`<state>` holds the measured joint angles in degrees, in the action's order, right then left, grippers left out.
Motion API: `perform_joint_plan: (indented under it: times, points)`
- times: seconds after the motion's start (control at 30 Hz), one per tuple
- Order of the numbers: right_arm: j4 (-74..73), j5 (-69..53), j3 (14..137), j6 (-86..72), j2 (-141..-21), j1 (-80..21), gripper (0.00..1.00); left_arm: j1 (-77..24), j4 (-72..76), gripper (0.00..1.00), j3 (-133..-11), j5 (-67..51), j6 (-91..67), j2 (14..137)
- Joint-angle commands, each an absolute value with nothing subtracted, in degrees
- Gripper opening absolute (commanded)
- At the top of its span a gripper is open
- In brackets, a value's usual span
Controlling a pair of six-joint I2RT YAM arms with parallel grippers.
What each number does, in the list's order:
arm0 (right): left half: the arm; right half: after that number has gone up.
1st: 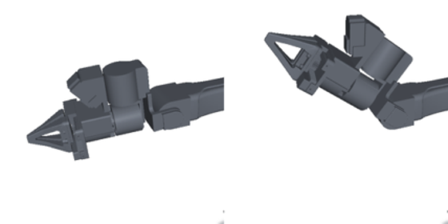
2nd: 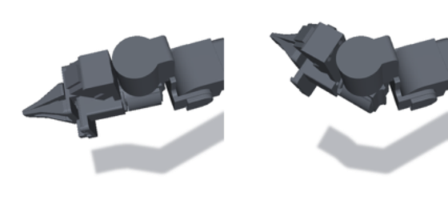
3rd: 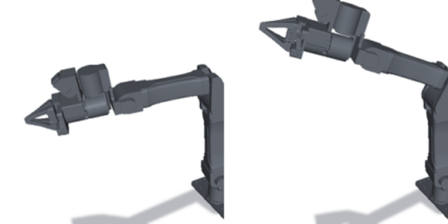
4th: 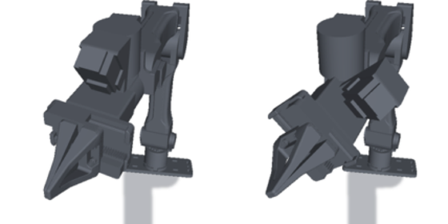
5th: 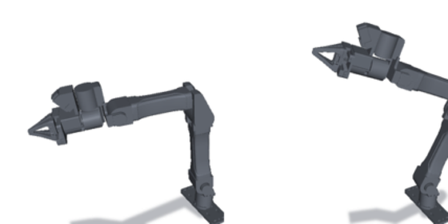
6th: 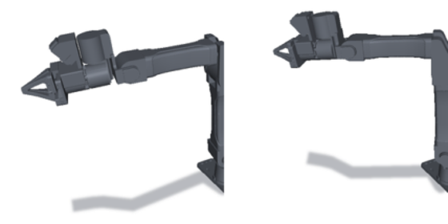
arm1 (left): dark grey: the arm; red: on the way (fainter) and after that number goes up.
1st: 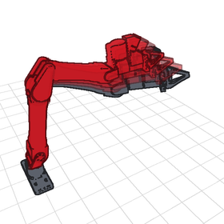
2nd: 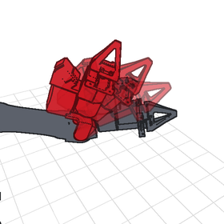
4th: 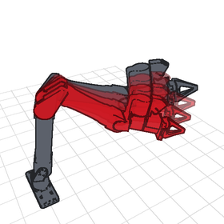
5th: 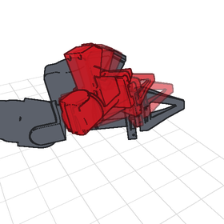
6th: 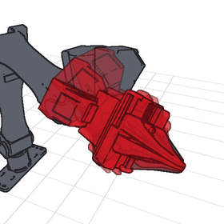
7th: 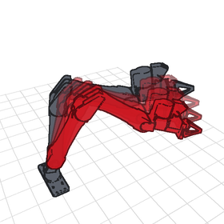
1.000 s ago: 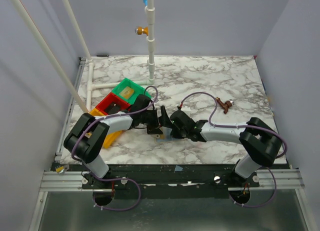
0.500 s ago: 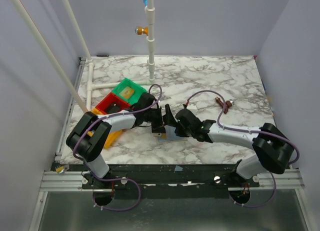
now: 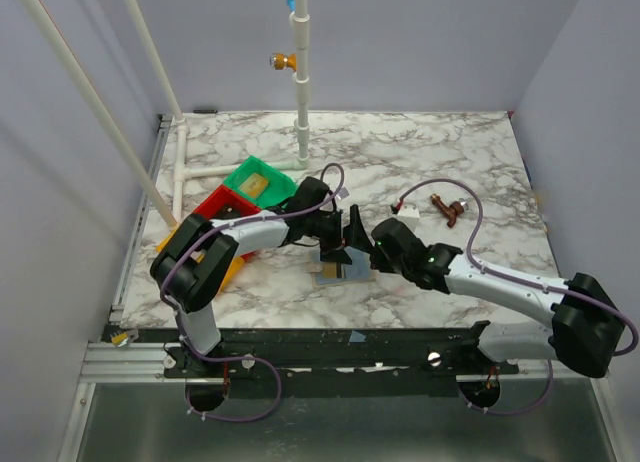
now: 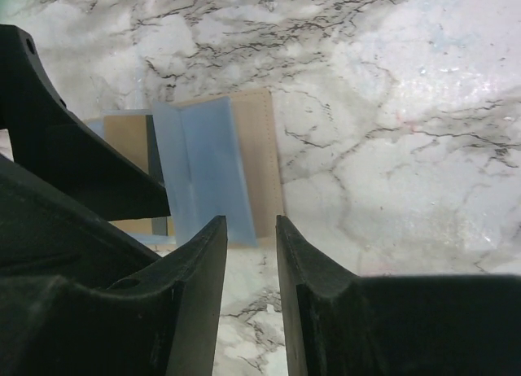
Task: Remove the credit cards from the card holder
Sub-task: Remove the credit card from the card holder.
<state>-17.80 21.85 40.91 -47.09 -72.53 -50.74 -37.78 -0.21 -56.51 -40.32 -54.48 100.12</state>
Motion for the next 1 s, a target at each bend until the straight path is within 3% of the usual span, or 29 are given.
perform_joint_plan:
  times: [0.0,0.6,0.97]
  points:
    - [-15.39,17.03,40.44,-47.39,-69.34,-52.51,0.36,-38.56,1.32,0.99,-60.52,-36.04,-56.38,104.96]
    - [-11.47,17.44,35.68,-50.46,-62.57,-52.47,0.36,-39.38,-5.27,0.99,-66.85,-29.79,-55.39,111.67]
    - [-9.19,14.51,36.36,-48.52,-63.42,-52.52,0.36,-39.20,-8.64,0.99,-71.16,-32.12,-52.23,105.10]
